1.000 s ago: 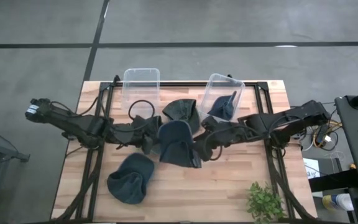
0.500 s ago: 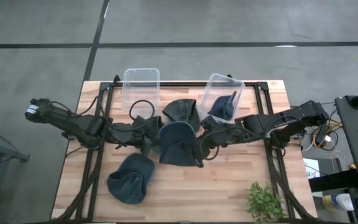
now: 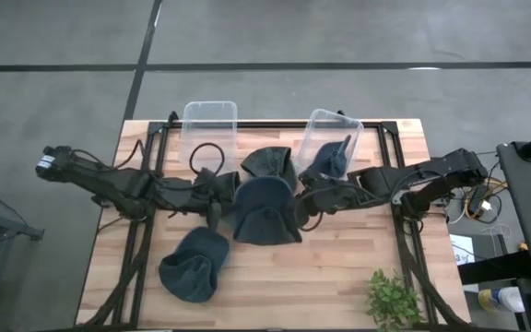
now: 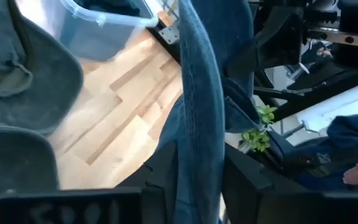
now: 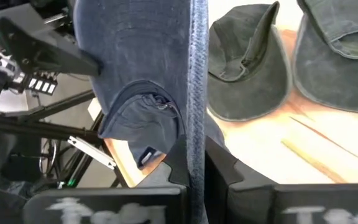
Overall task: Pick & Place hat
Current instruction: Put the right blue cap into the right transparent bin
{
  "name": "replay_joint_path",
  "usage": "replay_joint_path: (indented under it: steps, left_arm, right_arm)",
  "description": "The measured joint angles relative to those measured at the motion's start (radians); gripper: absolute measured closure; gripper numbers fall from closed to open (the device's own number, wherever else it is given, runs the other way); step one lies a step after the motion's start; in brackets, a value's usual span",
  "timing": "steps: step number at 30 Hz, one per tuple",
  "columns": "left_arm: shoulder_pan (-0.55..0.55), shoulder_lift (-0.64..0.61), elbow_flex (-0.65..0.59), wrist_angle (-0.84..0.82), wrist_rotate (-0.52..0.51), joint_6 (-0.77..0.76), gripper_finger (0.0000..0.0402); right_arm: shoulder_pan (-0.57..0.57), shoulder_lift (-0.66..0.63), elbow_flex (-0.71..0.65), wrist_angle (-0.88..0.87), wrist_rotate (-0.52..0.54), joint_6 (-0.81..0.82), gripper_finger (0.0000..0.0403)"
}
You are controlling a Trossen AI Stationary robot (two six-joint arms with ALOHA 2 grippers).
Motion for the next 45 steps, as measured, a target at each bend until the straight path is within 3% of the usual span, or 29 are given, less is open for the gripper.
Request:
replay_joint_path:
  steps: [4,8,16,20,31,34,45]
  left_arm:
    - [0.001,-0.016,0.0,-0.005,-0.104,0.041,0.0281]
    - [0.02,-0.036,0.0,-0.012,-0.122,0.075,0.0267]
    - [0.021,-0.125,-0.003,0.0,-0.259,0.233,0.0264]
    - [0.021,-0.162,-0.003,0.045,-0.271,0.306,0.0264]
    - [0.021,-0.177,-0.003,0.065,-0.281,0.309,0.0264]
    - [0.021,-0.167,-0.003,0.064,-0.281,0.307,0.0264]
    - [0.021,-0.167,-0.004,0.065,-0.281,0.296,0.0264]
  right_arm:
    - [-0.03,-0.019,0.0,-0.006,-0.003,0.02,0.0393]
    - [-0.054,-0.048,0.0,-0.018,-0.004,0.016,0.0393]
    - [-0.122,-0.156,0.001,-0.172,0.094,0.063,0.0393]
    - [-0.182,-0.225,0.001,-0.224,0.139,0.057,0.0392]
    - [-0.419,-0.327,0.001,-0.406,0.226,-0.044,0.0391]
    - [-0.488,-0.32,0.001,-0.454,0.219,-0.047,0.039]
    - [-0.665,-0.231,-0.02,-0.483,0.015,-0.068,0.039]
